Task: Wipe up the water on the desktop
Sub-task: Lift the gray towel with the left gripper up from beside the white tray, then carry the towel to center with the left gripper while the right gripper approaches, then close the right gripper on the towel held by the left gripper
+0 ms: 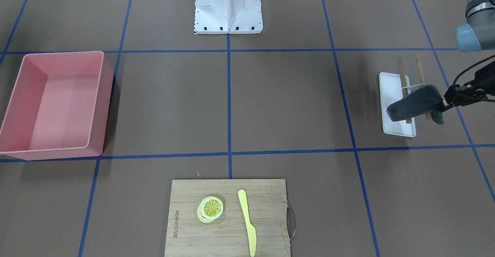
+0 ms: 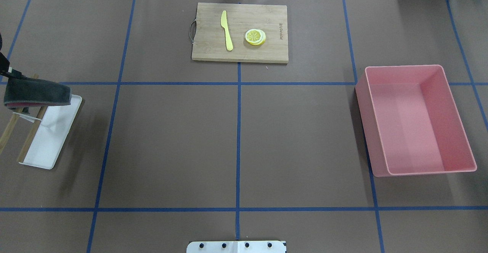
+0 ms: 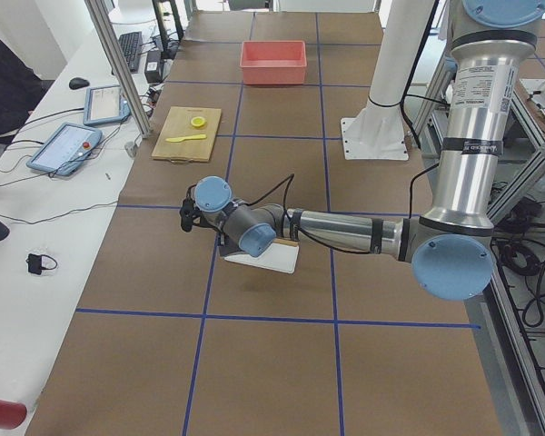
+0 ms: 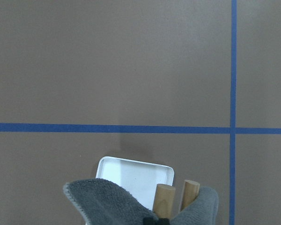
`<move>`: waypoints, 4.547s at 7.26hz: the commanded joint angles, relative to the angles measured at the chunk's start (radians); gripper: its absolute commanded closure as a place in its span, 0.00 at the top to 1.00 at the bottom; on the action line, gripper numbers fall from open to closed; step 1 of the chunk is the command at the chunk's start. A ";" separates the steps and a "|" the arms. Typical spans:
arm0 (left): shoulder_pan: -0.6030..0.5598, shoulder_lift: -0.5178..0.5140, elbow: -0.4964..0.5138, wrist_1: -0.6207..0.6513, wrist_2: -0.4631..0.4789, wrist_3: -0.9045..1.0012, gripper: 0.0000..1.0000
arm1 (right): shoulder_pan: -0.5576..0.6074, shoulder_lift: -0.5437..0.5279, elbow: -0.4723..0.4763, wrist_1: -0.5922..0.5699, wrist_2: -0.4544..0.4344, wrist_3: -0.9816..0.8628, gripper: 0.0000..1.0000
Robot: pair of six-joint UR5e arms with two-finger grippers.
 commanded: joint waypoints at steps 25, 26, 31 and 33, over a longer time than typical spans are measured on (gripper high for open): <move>0.506 -0.658 -0.136 0.218 0.460 -1.523 0.00 | -1.035 0.574 0.165 0.522 -0.855 0.510 0.99; 0.538 -0.676 -0.133 0.236 0.489 -1.526 0.00 | -1.035 0.574 0.165 0.520 -0.859 0.510 0.99; 0.567 -0.675 -0.132 0.236 0.506 -1.531 0.00 | -1.035 0.573 0.164 0.523 -0.859 0.518 0.85; 0.567 -0.670 -0.132 0.236 0.506 -1.529 0.00 | -1.035 0.573 0.164 0.526 -0.859 0.524 0.46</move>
